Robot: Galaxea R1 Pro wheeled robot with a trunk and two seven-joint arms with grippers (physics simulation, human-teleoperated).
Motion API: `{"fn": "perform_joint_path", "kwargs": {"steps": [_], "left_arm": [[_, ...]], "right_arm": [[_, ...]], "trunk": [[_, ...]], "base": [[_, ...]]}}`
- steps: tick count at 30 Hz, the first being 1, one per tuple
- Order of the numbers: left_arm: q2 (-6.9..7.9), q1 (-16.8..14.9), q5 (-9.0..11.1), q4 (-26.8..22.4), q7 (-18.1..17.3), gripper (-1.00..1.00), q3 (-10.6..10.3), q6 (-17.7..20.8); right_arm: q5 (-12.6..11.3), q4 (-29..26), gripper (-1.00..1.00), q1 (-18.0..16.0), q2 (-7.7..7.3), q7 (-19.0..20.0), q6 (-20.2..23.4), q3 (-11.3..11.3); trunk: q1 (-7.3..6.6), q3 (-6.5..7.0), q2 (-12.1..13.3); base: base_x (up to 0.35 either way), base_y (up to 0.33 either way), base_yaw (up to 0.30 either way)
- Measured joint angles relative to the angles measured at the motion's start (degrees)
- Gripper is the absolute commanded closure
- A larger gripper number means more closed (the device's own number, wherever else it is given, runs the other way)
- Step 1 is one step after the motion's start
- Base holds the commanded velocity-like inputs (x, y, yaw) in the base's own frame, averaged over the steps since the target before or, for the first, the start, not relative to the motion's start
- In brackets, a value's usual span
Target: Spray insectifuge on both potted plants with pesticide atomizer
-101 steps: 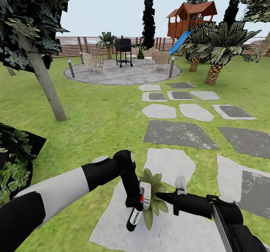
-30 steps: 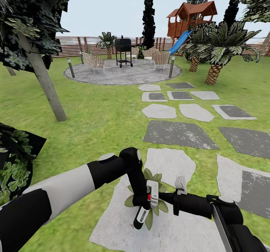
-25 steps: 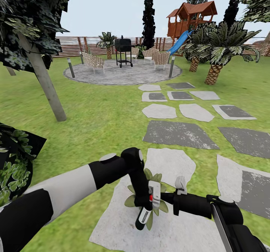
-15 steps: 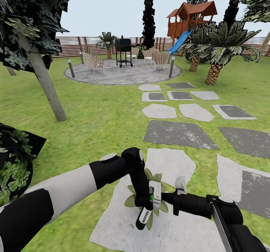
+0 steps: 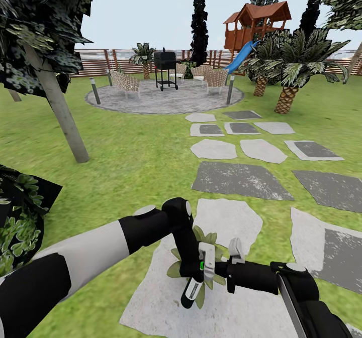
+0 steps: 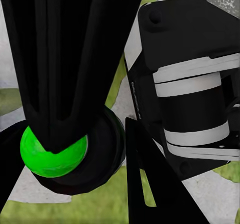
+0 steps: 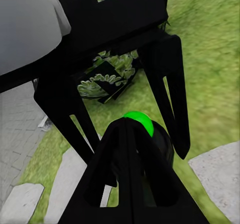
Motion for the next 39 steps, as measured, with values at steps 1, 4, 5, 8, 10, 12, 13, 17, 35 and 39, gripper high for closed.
{"fn": "perform_joint_path", "kwargs": {"steps": [1, 4, 5, 8, 10, 12, 13, 17, 35, 39], "left_arm": [[0.0, 0.0, 0.0, 0.0, 0.0, 1.0, 0.0, 0.0], [0.0, 0.0, 0.0, 0.0, 0.0, 1.0, 0.0, 0.0], [0.0, 0.0, 0.0, 0.0, 0.0, 1.0, 0.0, 0.0], [-0.01, 0.0, 0.0, -0.1, 0.0, 1.0, 0.1, 0.0], [0.0, 0.0, 0.0, 0.0, 0.0, 1.0, 0.1, 0.0], [0.0, 0.1, 0.0, -0.1, 0.0, 1.0, 0.1, 0.0], [0.0, 0.1, 0.0, -0.1, 0.0, 1.0, 0.1, 0.0], [-0.02, 0.3, 0.0, -0.1, -0.1, 1.0, 0.1, 0.0], [0.38, 0.6, 0.2, -0.1, -0.2, 1.0, 0.7, -0.8], [0.49, 0.6, 0.1, -0.1, -0.3, 1.0, 0.8, -1.0]], "right_arm": [[0.0, 0.0, 1.0, 0.0, 0.0, 0.0, 0.0, 0.0], [0.0, 0.0, 1.0, 0.0, -0.01, 0.0, 0.0, 0.0], [0.0, 0.0, 1.0, 0.0, -0.01, 0.0, 0.0, 0.0], [0.0, 0.0, 1.0, 0.0, -0.05, 0.0, 0.0, 0.0], [0.0, 0.0, 1.0, 0.0, -0.02, 0.0, 0.0, 0.0], [0.0, 0.0, 1.0, 0.0, -0.01, 0.0, 0.0, 0.0], [0.0, 0.0, 1.0, 0.0, 0.0, 0.0, 0.0, 0.0], [0.0, 0.0, 1.0, 0.0, 0.0, 0.0, -0.1, 0.0], [0.0, 0.0, 1.0, 0.0, -0.09, 0.0, -0.1, 0.0], [0.0, 0.0, 1.0, 0.0, -0.09, 0.0, -0.1, 0.0]], "trunk": [[0.0, 0.0, 0.0], [0.0, 0.0, 0.0], [0.0, 0.0, 0.0], [0.0, 0.0, 0.0], [0.0, 0.0, 0.0], [0.0, 0.0, 0.0], [0.0, 0.0, 0.0], [0.0, 0.0, 0.0], [0.0, 0.0, 0.0], [0.0, 0.0, 0.0]], "base": [[0.0, 0.0, 0.0], [0.0, 0.0, 0.0], [0.0, 0.0, 0.0], [0.0, 0.0, 0.0], [0.0, 0.0, 0.0], [0.0, 0.0, 0.0], [0.0, 0.0, 0.0], [0.0, 0.0, 0.0], [0.0, 0.0, 0.0], [0.0, 0.0, 0.0]]}}
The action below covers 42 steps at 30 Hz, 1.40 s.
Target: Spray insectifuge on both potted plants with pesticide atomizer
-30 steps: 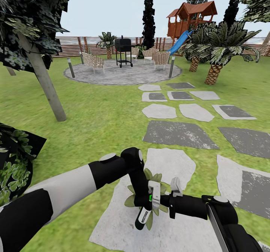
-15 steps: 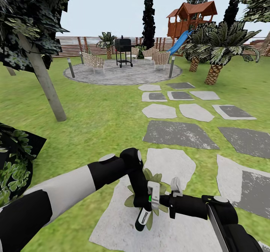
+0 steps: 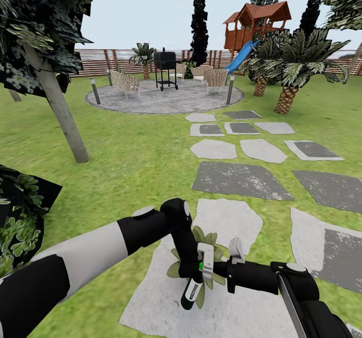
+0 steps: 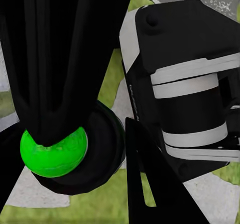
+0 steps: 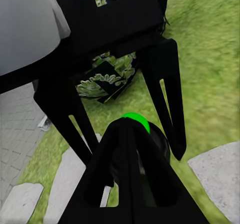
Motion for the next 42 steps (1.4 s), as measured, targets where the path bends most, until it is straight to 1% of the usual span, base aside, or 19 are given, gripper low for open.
{"fn": "perform_joint_path", "kwargs": {"steps": [8, 9, 11, 14, 15, 18, 28, 32, 36, 37, 40, 42], "left_arm": [[0.25, 0.0, 0.0, 0.1, 0.0, 1.0, 0.0, -0.2], [0.5, 0.0, 0.0, 0.1, 0.0, 1.0, 0.0, -0.2], [1.67, 0.0, 0.0, 0.1, 0.0, 1.0, 0.0, -0.2], [2.76, 0.1, -0.1, 0.1, 0.0, 1.0, -0.1, -0.2], [3.5, 0.1, -0.1, 0.1, 0.0, 1.0, -0.1, -0.2], [4.9, 0.2, -0.2, 0.1, -0.1, 1.0, 0.0, -0.2], [11.98, 1.9, -0.2, 0.0, -0.1, 1.0, 0.0, -0.2], [14.15, 2.5, -0.2, 0.0, -0.1, 1.0, 0.0, -0.3], [16.66, 3.3, 0.1, -0.4, -0.1, 1.0, 0.0, -0.3], [17.56, 3.4, 0.2, -0.5, -0.1, 1.0, 0.0, -0.3], [18.62, 3.4, 0.3, -0.6, -0.2, 1.0, 0.0, -0.3], [19.65, 3.4, 0.4, -0.6, -0.1, 1.0, 0.0, -0.3]], "right_arm": [[0.0, 0.0, 1.0, 0.0, 0.0, 0.0, 0.0, 0.0], [0.0, 0.0, 1.0, 0.0, 0.0, 0.0, 0.0, 0.0], [0.0, 0.0, 1.0, 0.0, 0.0, 0.0, 0.0, 0.1], [0.0, 0.0, 1.0, 0.0, 0.0, 0.0, 0.0, 0.1], [0.0, 0.0, 1.0, 0.0, 0.0, 0.0, 0.0, 0.1], [0.0, 0.0, 1.0, 0.0, 0.0, 0.0, 0.0, 0.1], [0.0, 0.0, 1.0, 0.0, 0.0, 0.0, 0.0, 0.1], [0.0, 0.0, 1.0, 0.0, -0.02, 0.0, 0.0, 0.1], [0.1, 0.0, 1.0, 0.1, -0.34, 0.0, 0.0, 0.0], [0.1, 0.0, 1.0, 0.1, -0.4, 0.1, -0.1, 0.0], [0.1, 0.0, 1.0, 0.1, -0.49, 0.1, -0.3, -0.1], [0.3, 0.0, 1.0, 0.2, -0.6, 0.1, -0.4, -0.2]], "trunk": [[0.0, 0.0, 0.0], [0.0, 0.0, 0.0], [0.0, 0.0, 0.0], [0.0, 0.0, 0.0], [0.0, 0.0, 0.0], [0.0, 0.0, 0.0], [0.0, 0.0, 0.0], [0.0, 0.0, 0.0], [0.0, 0.0, 0.0], [0.0, 0.0, 0.0], [0.0, 0.0, 0.0], [0.0, 0.0, 0.0]], "base": [[0.0, 0.0, 0.0], [0.0, 0.0, 0.0], [0.0, 0.0, 0.0], [0.0, 0.0, 0.0], [0.0, 0.0, 0.0], [0.0, 0.0, 0.0], [0.0, 0.0, 0.0], [0.0, 0.0, 0.0], [0.0, 0.0, 0.0], [0.0, 0.0, 0.0], [0.0, 0.0, 0.0], [0.0, 0.0, 0.0]]}}
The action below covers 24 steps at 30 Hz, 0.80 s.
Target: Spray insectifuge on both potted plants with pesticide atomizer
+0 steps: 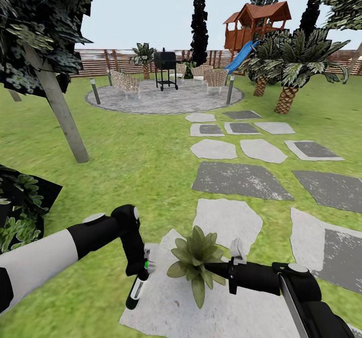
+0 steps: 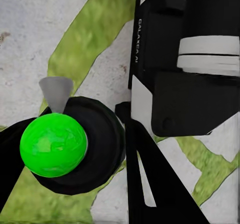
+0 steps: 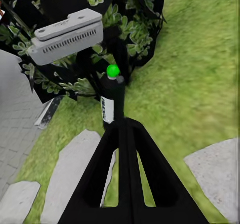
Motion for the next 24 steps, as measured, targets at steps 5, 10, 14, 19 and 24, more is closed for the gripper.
{"fn": "perform_joint_path", "kwargs": {"steps": [5, 10, 14, 19, 24], "left_arm": [[1.46, 0.8, -0.1, 0.0, 0.0, 1.0, 0.1, -0.1], [1.76, 1.5, -0.2, -0.1, 0.3, 1.0, 0.1, -0.4], [1.7, 2.2, -0.3, 0.2, 0.7, 1.0, 2.5, -0.4], [1.68, 2.8, -0.5, 0.5, 0.8, 1.0, 15.2, 0.1], [1.71, 2.9, -0.5, 0.7, 1.2, 1.0, 22.8, 0.9]], "right_arm": [[0.3, 0.2, 1.0, 0.5, -0.17, 0.0, -0.2, -0.2], [0.8, 0.2, -1.0, 0.6, -0.2, -0.3, -0.2, -0.6], [5.2, 0.2, -1.0, 0.7, -0.17, -0.8, -0.2, -4.9], [19.4, 0.2, -1.0, 0.7, 0.19, -0.8, -0.3, -22.7], [22.7, 0.0, -1.0, 0.7, 0.45, -0.7, -0.2, -35.6]], "trunk": [[0.0, 0.0, 0.0], [0.0, 0.0, 0.0], [0.0, 0.0, 0.0], [0.0, 0.01, 0.0], [0.0, 0.0, 0.0]], "base": [[0.0, 0.0, 0.0], [0.0, 0.0, 0.0], [0.0, 0.0, 0.0], [0.0, 0.0, 0.0], [0.0, 0.0, 0.0]]}}
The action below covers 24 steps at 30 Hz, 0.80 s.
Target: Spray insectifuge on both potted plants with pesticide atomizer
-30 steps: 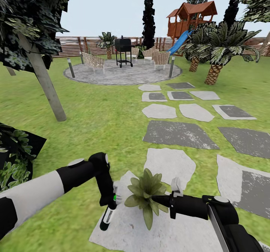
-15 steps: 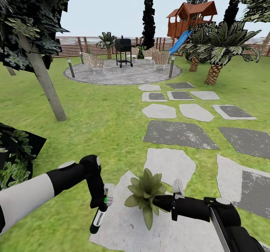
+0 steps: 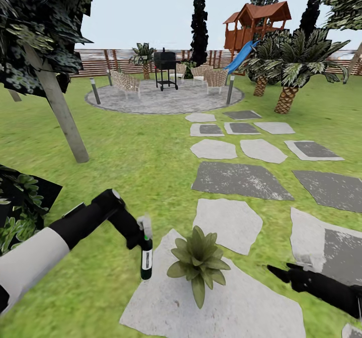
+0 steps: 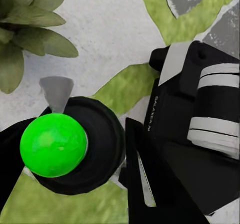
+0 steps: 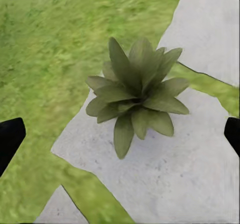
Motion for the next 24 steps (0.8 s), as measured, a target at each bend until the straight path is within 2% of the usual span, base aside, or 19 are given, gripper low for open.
{"fn": "perform_joint_path", "kwargs": {"steps": [2, 5, 6, 7, 8, 12, 15, 17, 18, 20, 21, 23, 24], "left_arm": [[-0.02, 0.0, 0.0, 0.0, 0.1, 1.0, 2.0, 1.5], [-0.07, 0.0, 0.0, 0.0, 0.1, 1.0, 2.9, 4.3], [-0.12, 0.0, 0.0, 0.0, 0.2, 1.0, 3.0, 6.3], [-0.18, 0.0, -0.5, 0.0, 0.3, 1.0, 3.0, 9.0], [-0.22, 0.0, -0.7, 0.0, 0.3, 1.0, 3.0, 9.8], [-0.39, 0.0, -2.1, 1.2, 2.7, 1.0, 3.2, 13.0], [-0.48, 0.0, -2.3, 6.9, 4.0, 1.0, 3.3, 13.8], [-0.55, 0.0, -2.4, 12.3, 4.3, 1.0, 3.3, 14.0], [-0.59, 0.0, -2.6, 16.6, 4.4, 1.0, 3.2, 14.1], [-0.82, -0.1, -2.4, 21.9, 4.5, 1.0, 3.2, 14.3], [-1.79, -0.2, -2.4, 24.7, 5.1, 1.0, 3.2, 14.6], [-4.37, -0.3, -2.1, 27.1, 7.2, 1.0, 3.2, 15.0], [-6.85, -0.5, -2.1, 28.7, 9.9, 1.0, 3.2, 15.2]], "right_arm": [[0.4, 0.0, -1.0, 0.0, 0.06, -0.1, -0.1, -5.1], [1.4, 0.0, -1.0, 0.0, 0.11, -0.1, 0.0, -8.6], [3.2, 0.0, -1.0, 0.1, 0.13, -0.2, 0.0, -9.4], [6.3, 0.0, -1.0, 0.1, 0.13, -0.2, 0.0, -9.9], [7.4, 0.0, -1.0, 0.0, 0.14, -0.2, 0.0, -10.0], [18.5, 0.0, -1.0, 0.0, 0.14, -0.2, 0.5, -10.2], [25.3, 0.1, -1.0, 0.0, 0.19, -0.3, 0.6, -10.2], [27.8, 0.1, -1.0, 0.0, 0.21, -0.7, 0.7, -10.2], [28.7, 0.1, -1.0, 0.0, 0.21, -2.2, 0.8, -10.2], [29.2, 0.1, -1.0, 0.0, 0.23, -4.4, 0.8, -10.3], [29.4, 0.1, -1.0, 0.0, 0.31, -5.6, 0.9, -10.3], [29.5, 0.1, -1.0, 0.0, 0.77, -6.4, 0.9, -10.4], [29.6, 0.1, -1.0, 0.0, 1.34, -6.6, 1.0, -10.4]], "trunk": [[0.0, 0.0, 0.0], [0.0, 0.0, 0.0], [0.0, 0.0, 0.0], [0.0, 0.0, 0.0], [0.0, 0.0, 0.0], [0.0, 0.0, 0.0], [0.0, 0.0, 0.0], [0.0, 0.0, 0.0], [0.01, -0.01, 0.0], [0.0, 0.0, 0.0], [0.0, 0.0, 0.0], [0.0, 0.0, 0.0], [0.0, 0.0, 0.0]], "base": [[0.0, 0.0, 0.0], [0.0, 0.0, 0.0], [0.0, 0.0, 0.0], [0.0, 0.0, 0.0], [0.0, 0.0, 0.0], [0.0, 0.0, 0.0], [0.0, 0.0, 0.0], [0.0, 0.0, 0.0], [0.0, 0.0, 0.0], [0.0, 0.0, 0.0], [0.0, 0.0, 0.0], [0.0, 0.0, 0.0], [0.0, 0.0, 0.0]]}}
